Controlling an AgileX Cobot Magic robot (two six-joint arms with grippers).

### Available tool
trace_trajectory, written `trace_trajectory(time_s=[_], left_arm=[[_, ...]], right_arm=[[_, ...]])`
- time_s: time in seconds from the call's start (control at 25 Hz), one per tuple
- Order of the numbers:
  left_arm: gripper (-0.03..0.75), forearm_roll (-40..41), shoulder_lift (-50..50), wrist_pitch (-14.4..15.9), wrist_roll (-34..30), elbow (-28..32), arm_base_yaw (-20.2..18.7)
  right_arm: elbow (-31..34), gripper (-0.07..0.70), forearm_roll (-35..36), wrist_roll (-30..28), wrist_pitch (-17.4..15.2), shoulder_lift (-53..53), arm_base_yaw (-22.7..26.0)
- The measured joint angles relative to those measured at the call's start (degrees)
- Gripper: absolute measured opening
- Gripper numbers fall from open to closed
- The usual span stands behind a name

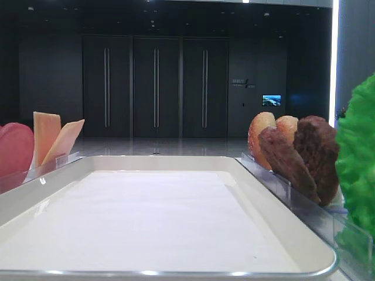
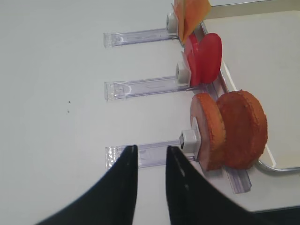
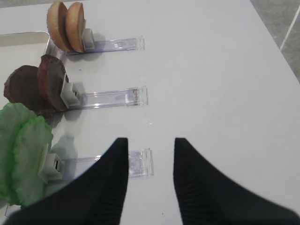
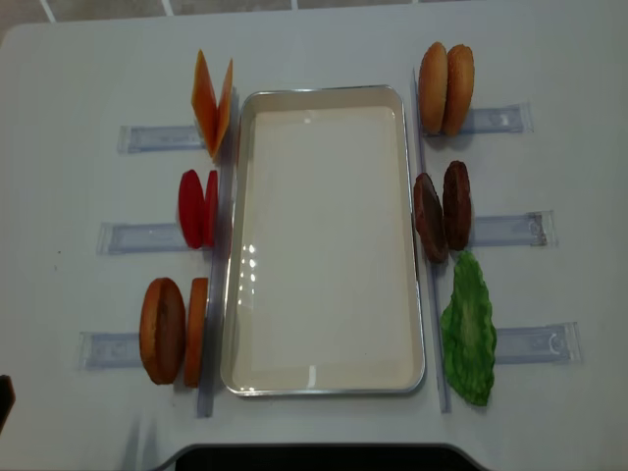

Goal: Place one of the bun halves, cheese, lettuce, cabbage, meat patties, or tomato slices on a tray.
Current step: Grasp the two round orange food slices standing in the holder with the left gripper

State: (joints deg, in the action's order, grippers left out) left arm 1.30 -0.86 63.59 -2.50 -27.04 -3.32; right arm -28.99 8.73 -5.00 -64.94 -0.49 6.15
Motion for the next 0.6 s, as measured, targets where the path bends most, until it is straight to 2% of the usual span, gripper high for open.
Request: trace_trajectory(time_s=[0.6], left_arm=[[0.157,0.0,0.0,0.0,0.0,0.0,0.0]], right_arm=[[0.0,0.233,0.0,0.0,0.0,0.0,0.0]])
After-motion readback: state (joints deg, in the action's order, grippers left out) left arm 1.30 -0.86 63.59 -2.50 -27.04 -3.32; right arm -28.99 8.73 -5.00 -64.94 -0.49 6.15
